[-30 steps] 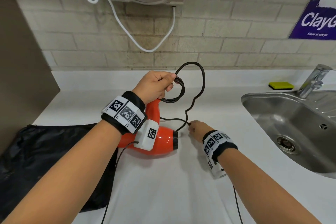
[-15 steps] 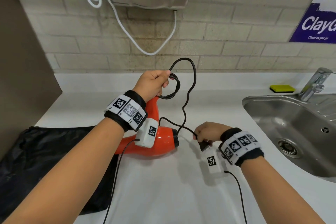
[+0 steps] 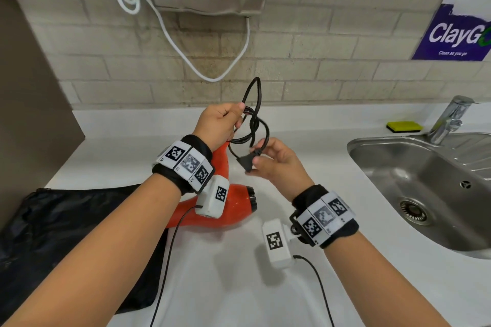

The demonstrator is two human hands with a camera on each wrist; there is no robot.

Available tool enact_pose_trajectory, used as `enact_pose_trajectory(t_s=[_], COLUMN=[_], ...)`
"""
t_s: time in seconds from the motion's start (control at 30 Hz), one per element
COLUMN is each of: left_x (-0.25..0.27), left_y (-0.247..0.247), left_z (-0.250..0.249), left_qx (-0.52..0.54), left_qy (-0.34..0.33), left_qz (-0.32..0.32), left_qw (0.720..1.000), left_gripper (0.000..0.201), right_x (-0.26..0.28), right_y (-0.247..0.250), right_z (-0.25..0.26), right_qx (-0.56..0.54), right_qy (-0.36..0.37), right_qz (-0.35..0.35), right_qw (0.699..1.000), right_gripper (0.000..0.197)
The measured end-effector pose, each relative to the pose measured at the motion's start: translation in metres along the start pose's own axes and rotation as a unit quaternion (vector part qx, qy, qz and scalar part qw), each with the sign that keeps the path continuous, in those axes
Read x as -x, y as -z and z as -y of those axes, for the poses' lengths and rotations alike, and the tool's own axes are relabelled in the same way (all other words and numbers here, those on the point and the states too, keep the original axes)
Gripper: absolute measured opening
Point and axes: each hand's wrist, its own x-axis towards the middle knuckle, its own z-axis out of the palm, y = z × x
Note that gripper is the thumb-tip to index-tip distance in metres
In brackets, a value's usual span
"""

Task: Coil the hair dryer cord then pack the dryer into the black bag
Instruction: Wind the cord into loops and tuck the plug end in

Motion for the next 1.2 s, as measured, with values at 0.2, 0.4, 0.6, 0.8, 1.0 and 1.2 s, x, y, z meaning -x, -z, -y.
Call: enact_pose_trajectory(t_s=[0.2, 0.4, 0.6, 0.8, 1.0, 1.2], left_x=[0.001, 0.005, 0.006, 0.005, 0.005, 0.012], left_y=[-0.005, 0.006, 0.0, -0.003, -0.008, -0.012], left_z=[0.001, -0.002, -0.003, -0.004, -0.002, -0.002], left_qx=[-0.008, 0.038, 0.036, 0.076, 0.064, 0.063], left_qy=[-0.004, -0.004, -0.002, 0.021, 0.016, 0.001], left_qz=[-0.026, 0.0, 0.008, 0.015, 0.053, 0.058], left_qw=[1.0, 0.999, 0.999, 0.997, 0.996, 0.996], left_gripper=[0.029, 0.023, 0.022, 0.023, 0.028, 0.027], right_x=[-0.015, -0.02, -0.027, -0.028, -0.039, -0.045], right_y=[-0.027, -0.028, -0.033, -0.028, -0.03, -0.02], right_z=[0.005, 0.005, -0.007, -0.011, 0.002, 0.018], right_qx=[0.028, 0.015, 0.092, 0.362, 0.416, 0.432], right_qy=[0.101, 0.14, 0.206, 0.317, 0.263, 0.139], right_qz=[-0.122, -0.203, -0.233, -0.138, -0.255, -0.34], right_qw=[0.987, 0.969, 0.946, 0.866, 0.832, 0.823], right_gripper=[0.034, 0.035, 0.039, 0.013, 0.016, 0.028])
